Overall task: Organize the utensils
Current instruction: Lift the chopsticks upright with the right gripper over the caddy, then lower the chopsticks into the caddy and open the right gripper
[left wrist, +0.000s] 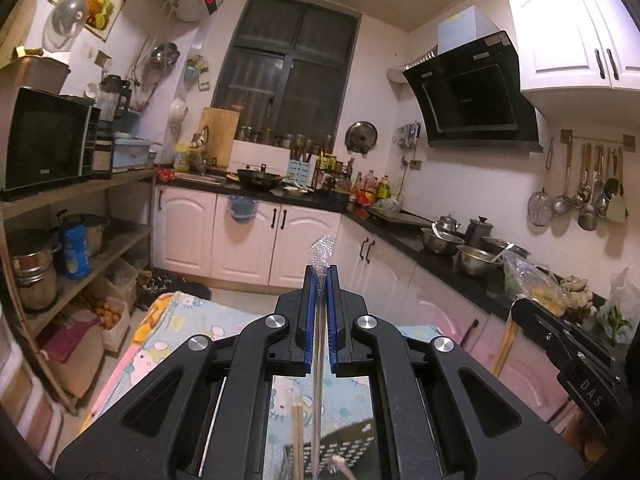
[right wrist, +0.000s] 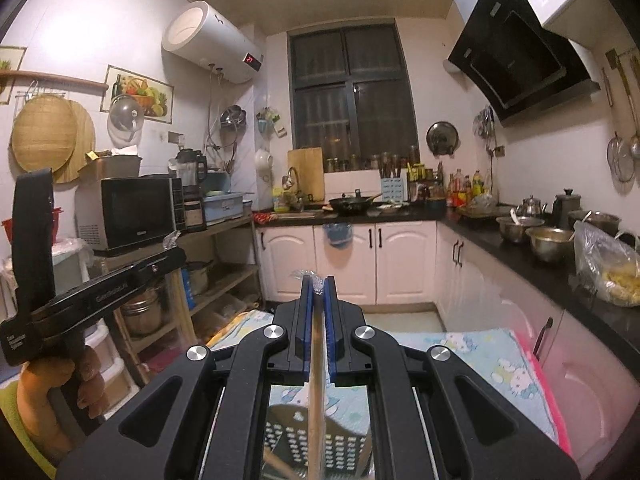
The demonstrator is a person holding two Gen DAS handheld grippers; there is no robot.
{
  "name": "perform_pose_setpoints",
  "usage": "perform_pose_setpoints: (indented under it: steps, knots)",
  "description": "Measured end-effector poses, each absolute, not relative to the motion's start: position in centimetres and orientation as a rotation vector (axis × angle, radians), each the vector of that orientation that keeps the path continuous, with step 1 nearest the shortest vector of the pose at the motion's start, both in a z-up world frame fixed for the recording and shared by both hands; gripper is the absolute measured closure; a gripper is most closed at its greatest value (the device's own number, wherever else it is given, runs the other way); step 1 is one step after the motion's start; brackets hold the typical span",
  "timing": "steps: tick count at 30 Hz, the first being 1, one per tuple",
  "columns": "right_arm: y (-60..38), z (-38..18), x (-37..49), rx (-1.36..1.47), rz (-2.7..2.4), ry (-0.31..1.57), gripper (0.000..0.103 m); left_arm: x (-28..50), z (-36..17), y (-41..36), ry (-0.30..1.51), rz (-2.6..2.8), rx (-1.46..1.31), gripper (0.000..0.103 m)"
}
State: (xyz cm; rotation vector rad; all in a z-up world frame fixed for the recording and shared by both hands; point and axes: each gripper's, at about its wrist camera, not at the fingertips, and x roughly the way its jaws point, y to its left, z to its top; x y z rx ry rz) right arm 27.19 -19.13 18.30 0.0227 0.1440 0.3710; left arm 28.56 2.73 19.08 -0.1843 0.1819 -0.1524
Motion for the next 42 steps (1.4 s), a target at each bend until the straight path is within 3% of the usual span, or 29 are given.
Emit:
perform_pose_setpoints:
  steps: [42]
  knots:
    - [-18.6,9.1,30.9,0.049,0.251,0.087,0.097,29.6,10.0,1.5,0.267,-0.192,-0.257,0.102]
